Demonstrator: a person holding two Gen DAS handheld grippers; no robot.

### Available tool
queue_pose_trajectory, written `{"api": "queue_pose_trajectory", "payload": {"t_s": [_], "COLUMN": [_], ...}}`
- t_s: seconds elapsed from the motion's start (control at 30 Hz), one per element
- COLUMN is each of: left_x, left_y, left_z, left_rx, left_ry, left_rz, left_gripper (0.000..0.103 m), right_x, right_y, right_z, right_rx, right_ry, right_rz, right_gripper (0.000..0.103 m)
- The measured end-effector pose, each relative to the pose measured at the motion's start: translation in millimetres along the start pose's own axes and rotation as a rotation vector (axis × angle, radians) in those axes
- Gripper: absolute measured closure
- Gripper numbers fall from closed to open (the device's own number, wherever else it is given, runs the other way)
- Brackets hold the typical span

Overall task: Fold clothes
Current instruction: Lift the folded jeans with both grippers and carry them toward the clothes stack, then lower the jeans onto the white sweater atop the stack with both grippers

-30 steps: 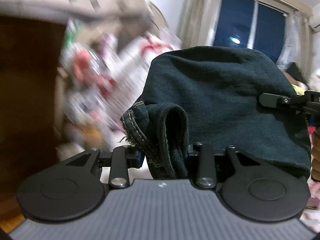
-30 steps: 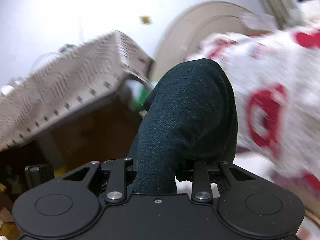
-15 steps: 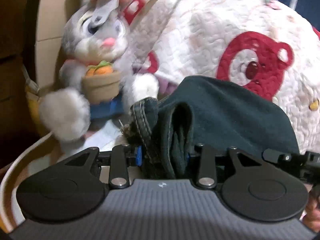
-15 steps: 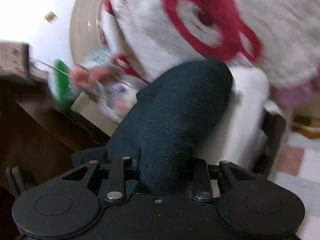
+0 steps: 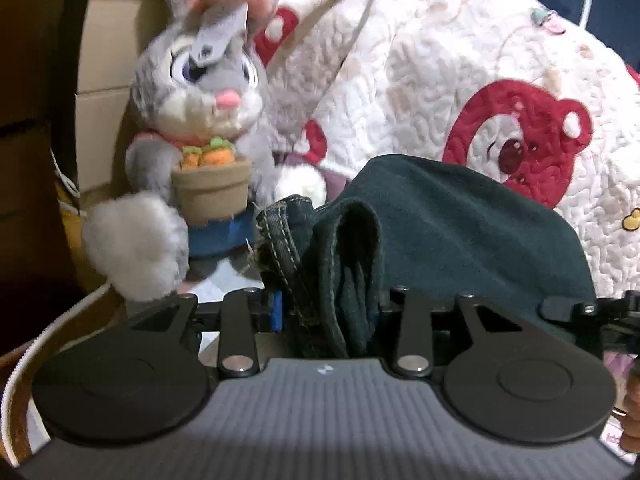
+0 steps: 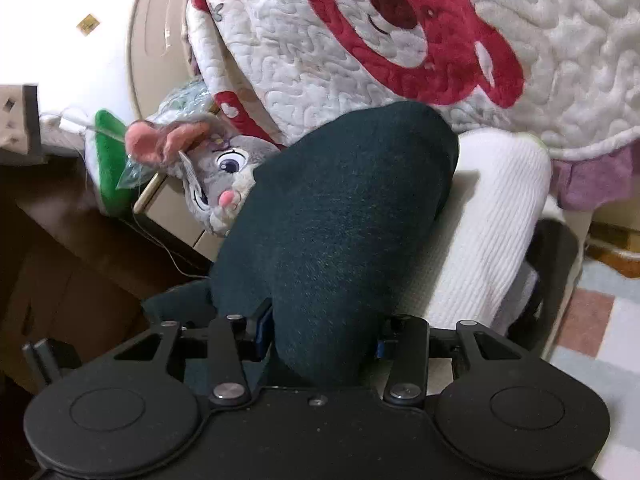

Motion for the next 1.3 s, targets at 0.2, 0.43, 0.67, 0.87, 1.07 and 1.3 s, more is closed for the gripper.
{"api": "queue_pose_trajectory", "payload": {"t_s": [0.2, 0.43, 0.67, 0.87, 1.07, 1.3], "left_x": [-6, -30, -50, 14, 18, -5], "left_y": [11, 54, 62, 28, 34, 41], "left_z": [1, 7, -29, -50, -46, -33], "left_rx": [0.002, 0.044, 0.147, 0.143, 0.168, 0.122], "left_ry": [0.014, 0.037, -0.163, -0.329, -0.299, -0.270], "left_rz": [-0.021, -0.202, -0.181, 0.043, 0.019, -0.109], "left_gripper": [0.064, 0.058, 0.060, 0.058, 0.058, 0.060], "right_x": [0, -22, -26, -37, -56, -58], "right_y": [21, 9, 3, -1, -5, -4], "right_z": [17, -12, -10, -22, -41, -39], "right_rx": [0.062, 0.060, 0.067, 0.062, 0.038, 0.111], "right_ry": [0.167, -0.093, -0.072, -0.139, -0.266, -0.052], "right_rz": [-0.038, -0.033, -0.046, -0.096, -0.122, -0.127], "right_gripper": [0.045, 0.040, 0.036, 0.029, 0.028, 0.069]}}
Point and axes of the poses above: each gripper's, at about its wrist camera, not at the fingertips, and y roughly against the way its jaws point, z to its left, x to its underside, the point moved 9 cm from there along -y, roughly the way its jaws point, and after that the axes turned 10 degrees about -z, right-handed, at the moved point
